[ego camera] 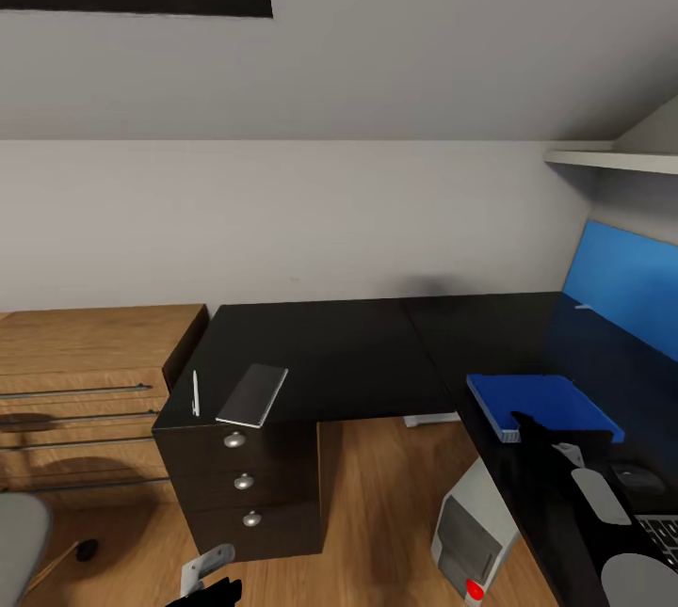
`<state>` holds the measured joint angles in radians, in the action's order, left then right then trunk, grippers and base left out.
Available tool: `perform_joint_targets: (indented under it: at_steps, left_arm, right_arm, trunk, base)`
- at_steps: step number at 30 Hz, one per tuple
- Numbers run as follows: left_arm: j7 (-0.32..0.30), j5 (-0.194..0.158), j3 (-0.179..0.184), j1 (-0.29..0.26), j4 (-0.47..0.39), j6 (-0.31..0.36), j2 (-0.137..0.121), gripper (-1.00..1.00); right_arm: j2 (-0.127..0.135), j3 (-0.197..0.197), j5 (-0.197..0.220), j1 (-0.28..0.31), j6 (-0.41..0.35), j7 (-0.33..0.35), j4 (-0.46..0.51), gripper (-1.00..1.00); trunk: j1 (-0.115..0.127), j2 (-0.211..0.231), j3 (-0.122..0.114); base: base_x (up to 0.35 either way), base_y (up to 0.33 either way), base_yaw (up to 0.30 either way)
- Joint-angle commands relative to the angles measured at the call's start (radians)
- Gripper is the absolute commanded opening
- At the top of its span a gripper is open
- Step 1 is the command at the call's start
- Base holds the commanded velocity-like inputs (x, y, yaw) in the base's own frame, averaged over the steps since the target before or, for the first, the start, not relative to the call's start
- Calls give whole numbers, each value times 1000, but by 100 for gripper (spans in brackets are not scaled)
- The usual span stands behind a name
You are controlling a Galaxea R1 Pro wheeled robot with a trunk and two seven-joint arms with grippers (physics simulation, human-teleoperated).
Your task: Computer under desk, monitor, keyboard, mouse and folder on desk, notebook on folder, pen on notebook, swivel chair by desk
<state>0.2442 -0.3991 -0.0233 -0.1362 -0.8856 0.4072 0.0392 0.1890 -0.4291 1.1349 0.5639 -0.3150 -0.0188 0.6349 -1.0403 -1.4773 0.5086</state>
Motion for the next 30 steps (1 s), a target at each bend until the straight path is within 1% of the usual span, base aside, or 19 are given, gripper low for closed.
perform_joint_targets:
  at_steps: [1,8,15,23,30]
  left_arm:
    - [6,-10,-1,0,-2,4,1,100]
    - [7,-9,-1,0,0,4,1,100]
    - [7,-10,-1,0,0,4,0,100]
    - [7,-11,-1,0,0,4,0,100]
    - [9,-11,-1,0,1,4,0,100]
  right_arm:
    - [-1,-3,4,1,-6,-3,1,100]
    - [-2,-2,3,1,-5,-3,1,100]
    - [-2,-1,3,1,-4,-1,2,100]
    - [-5,4,3,1,-3,-1,4,100]
    - [-6,6,3,1,-3,1,7,100]
  trunk:
    - [0,-1,1]
    - [0,-1,1]
    - [0,-1,1]
    - [0,-1,1]
    - [27,48,-21]
  base:
    - [0,0,0]
    - [-1,0,0]
    - [-153,0,0]
    - [-24,0,0]
    - [0,0,0]
